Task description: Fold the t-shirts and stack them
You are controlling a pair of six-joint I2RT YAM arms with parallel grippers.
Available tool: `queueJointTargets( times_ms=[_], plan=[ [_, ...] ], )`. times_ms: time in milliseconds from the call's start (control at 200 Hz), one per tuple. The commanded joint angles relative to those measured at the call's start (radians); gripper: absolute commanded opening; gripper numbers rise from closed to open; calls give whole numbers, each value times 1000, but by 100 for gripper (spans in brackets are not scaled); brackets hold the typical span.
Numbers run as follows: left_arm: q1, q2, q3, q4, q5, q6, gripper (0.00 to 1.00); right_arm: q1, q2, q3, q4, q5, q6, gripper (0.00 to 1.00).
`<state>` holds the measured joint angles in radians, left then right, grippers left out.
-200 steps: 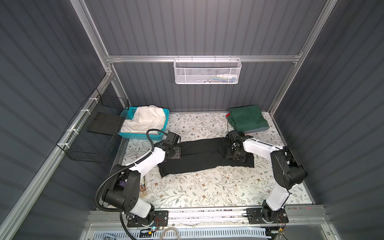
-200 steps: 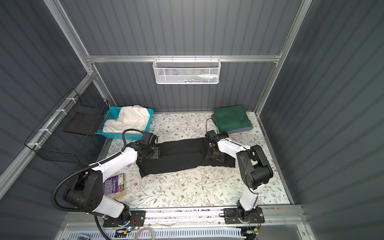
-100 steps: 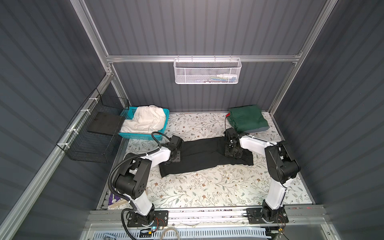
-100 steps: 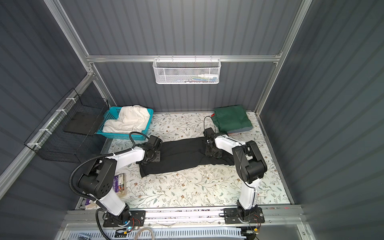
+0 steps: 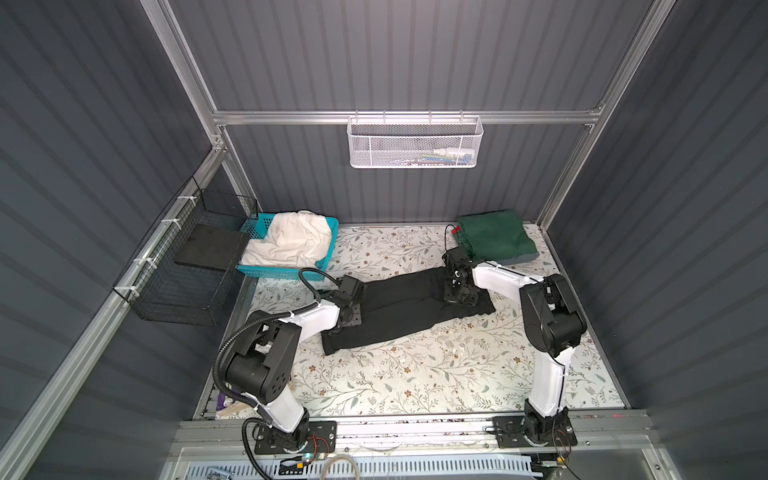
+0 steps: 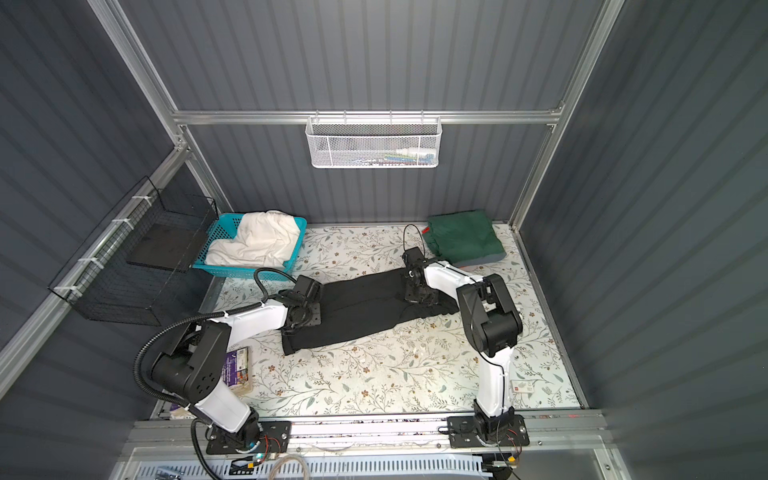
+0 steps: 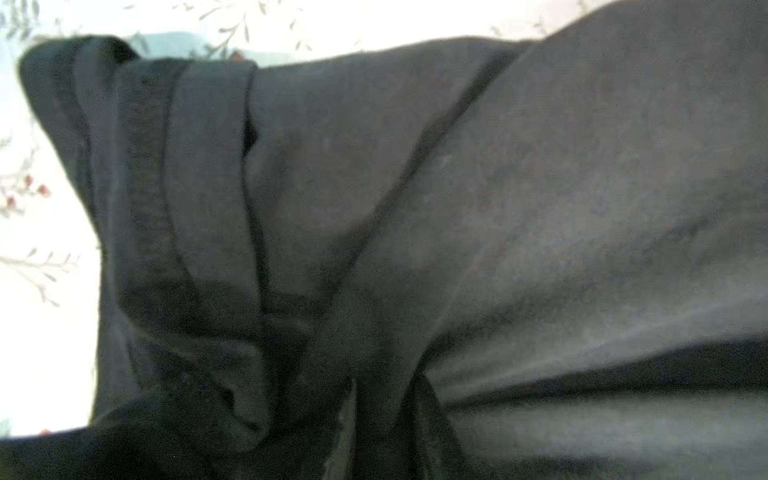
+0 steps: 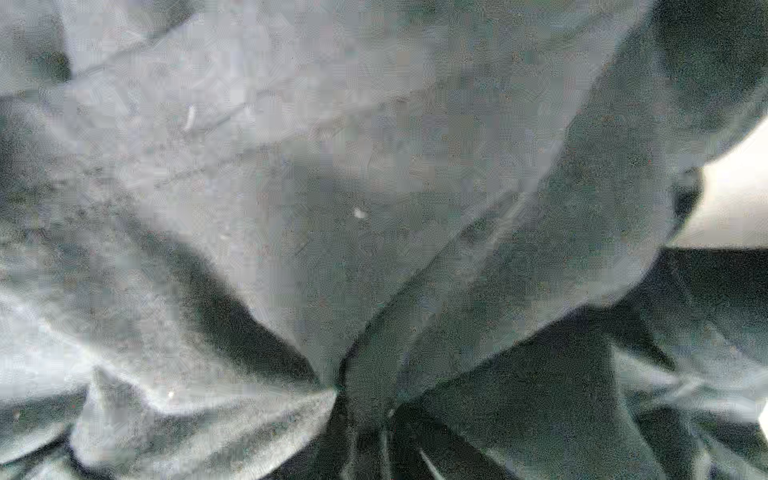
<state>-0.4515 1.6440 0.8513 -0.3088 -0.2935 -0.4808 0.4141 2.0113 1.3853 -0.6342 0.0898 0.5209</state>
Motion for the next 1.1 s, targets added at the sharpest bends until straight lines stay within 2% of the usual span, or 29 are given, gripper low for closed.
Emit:
queueJointTargets(
  times_ms=[0,40,170,240,415,690,805,960,1095],
  plan=[
    [-18,5,-56,-161,4,-38,18,12,82,43,-16,-24,-42,4],
    [-29,3,-58,-170,6,-54,14,19,96,64,-22,-27,-55,4],
    [-79,9,-86,-178,7,-102,10,46,134,119,-26,-60,-87,3],
    [-102,13,-103,-190,6,-127,0,57,156,152,-28,-88,-97,3],
    [-163,-45,-153,-238,-13,-203,0,71,234,302,-76,-110,-143,3],
    [-234,-175,-218,-256,50,-362,0,73,383,572,-165,-149,-187,5],
    [-286,-173,-199,-258,54,-429,1,72,449,698,-241,-159,-230,5],
    [-366,-133,-161,-260,74,-512,8,68,528,843,-296,-162,-288,7],
    [-444,-110,-120,-275,73,-584,9,50,580,939,-331,-170,-304,7]
  ],
)
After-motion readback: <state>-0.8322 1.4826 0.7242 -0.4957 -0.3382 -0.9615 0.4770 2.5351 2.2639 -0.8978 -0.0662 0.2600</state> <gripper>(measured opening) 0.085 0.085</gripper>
